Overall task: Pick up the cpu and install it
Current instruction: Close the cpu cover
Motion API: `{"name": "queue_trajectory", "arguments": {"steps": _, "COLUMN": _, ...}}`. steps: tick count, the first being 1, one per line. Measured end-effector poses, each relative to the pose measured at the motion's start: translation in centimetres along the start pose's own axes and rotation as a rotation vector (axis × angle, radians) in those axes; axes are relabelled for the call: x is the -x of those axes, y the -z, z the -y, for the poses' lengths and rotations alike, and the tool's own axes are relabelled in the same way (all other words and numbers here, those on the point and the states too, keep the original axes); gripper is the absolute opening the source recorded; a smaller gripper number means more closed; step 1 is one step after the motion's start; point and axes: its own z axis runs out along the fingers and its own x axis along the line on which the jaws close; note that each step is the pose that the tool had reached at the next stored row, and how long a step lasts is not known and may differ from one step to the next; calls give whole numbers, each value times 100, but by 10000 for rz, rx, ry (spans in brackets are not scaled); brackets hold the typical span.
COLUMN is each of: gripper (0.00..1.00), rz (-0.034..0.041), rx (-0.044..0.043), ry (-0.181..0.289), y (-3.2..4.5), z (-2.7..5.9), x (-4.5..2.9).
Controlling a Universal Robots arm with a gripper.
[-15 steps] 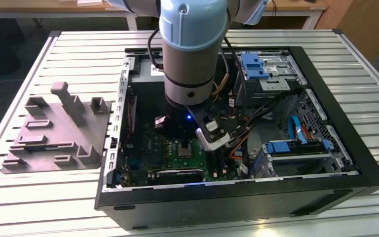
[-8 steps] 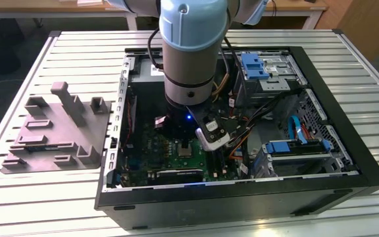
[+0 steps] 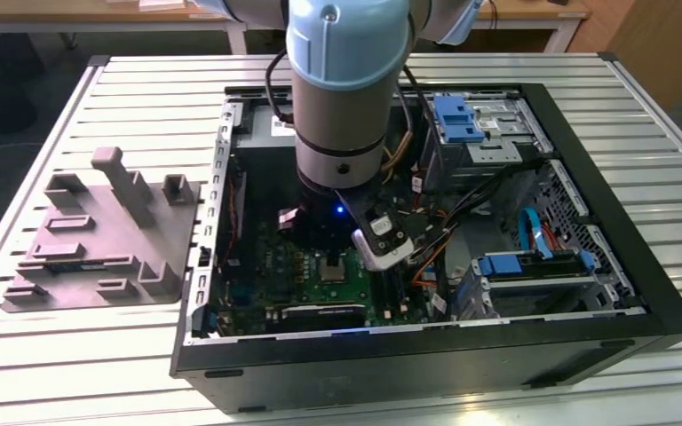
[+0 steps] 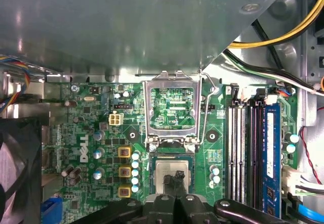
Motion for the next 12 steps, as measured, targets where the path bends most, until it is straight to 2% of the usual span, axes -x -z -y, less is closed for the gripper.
{"name": "queue_trajectory", "arguments": {"steps": 6, "gripper": 11, "rz": 1, "rx": 0, "ry": 0, "y": 263, "z": -7, "x": -7}}
{"name": "queue_trajectory", "arguments": {"steps": 8, "gripper": 11, "rz": 10, "rx": 1, "ry": 74, "y": 273, "z": -7, "x": -7}}
{"name": "queue_trajectory", "arguments": {"steps": 12, "gripper": 11, "rz": -5, "rx": -13, "ry": 788, "y": 273, "z": -7, "x": -8}}
